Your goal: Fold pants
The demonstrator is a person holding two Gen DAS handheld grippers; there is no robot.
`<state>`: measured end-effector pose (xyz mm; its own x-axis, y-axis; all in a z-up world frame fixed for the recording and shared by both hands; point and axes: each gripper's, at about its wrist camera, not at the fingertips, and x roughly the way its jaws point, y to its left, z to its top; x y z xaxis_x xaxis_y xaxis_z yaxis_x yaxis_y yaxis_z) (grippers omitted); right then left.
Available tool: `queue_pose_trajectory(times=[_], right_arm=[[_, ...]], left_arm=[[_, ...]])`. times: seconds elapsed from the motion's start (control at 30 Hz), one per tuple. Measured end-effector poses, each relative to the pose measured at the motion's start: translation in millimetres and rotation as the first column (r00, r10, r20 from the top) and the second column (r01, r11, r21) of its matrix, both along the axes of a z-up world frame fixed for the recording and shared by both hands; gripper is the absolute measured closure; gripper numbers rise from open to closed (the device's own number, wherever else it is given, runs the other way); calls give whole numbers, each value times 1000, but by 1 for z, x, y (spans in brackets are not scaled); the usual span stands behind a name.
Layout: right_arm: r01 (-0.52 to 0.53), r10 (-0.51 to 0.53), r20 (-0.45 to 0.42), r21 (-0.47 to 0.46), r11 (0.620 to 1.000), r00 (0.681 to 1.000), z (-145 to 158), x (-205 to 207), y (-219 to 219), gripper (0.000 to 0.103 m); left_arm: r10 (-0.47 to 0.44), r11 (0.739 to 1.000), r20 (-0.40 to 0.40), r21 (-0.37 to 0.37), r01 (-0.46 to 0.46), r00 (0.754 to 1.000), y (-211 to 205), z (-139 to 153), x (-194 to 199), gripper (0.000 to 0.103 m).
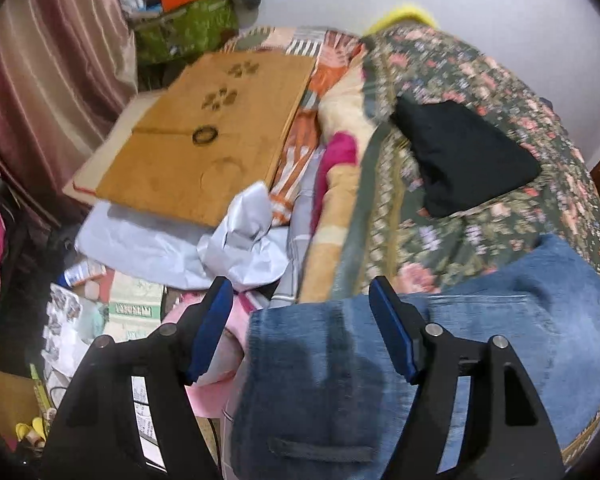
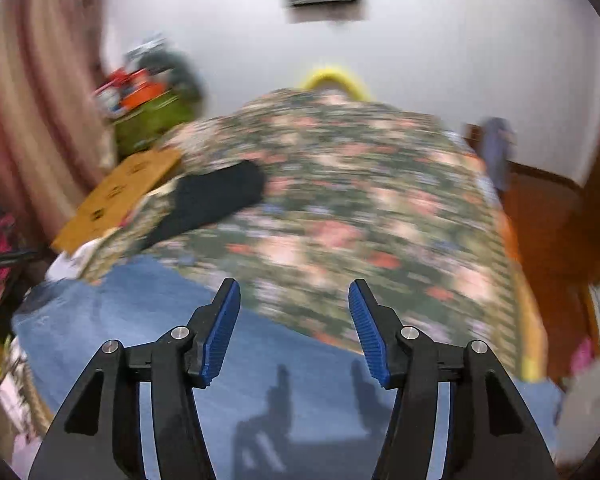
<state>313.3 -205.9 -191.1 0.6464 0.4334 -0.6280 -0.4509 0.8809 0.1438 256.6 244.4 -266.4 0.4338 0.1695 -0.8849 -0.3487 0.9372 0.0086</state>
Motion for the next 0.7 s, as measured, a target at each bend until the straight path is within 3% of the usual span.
queue_pose_trajectory(times=[0.23,0.47,0.53,0.6,0.67,0.7], right_arm=[[-239,235,-111,-26,971,966,-29,37,114,50],[-328,300,-258,-69,942,918,-77,59,166,50],[-332,305,-263,-63,941,915,-79,56,168,51],[-345,319,-250,-70,936,914,-78,51,168,61],[-351,327,-231,-70,934,916,-75,44,166,68],[-352,329,-222,-74,933,918,-72,45,167,71]], left_arm=[[33,988,-106,-144,-48,994,39,-58,-12,33],[16,958,-85,-286,-40,996,42,-84,-30,33],[-4,946,-63,-324,-17,998,40,-86,-36,45],[-32,925,-35,-379,16,999,36,-84,-40,78],[-56,921,-13,-388,47,998,28,-79,-41,98],[-64,932,-12,-359,56,998,22,-75,-40,98]])
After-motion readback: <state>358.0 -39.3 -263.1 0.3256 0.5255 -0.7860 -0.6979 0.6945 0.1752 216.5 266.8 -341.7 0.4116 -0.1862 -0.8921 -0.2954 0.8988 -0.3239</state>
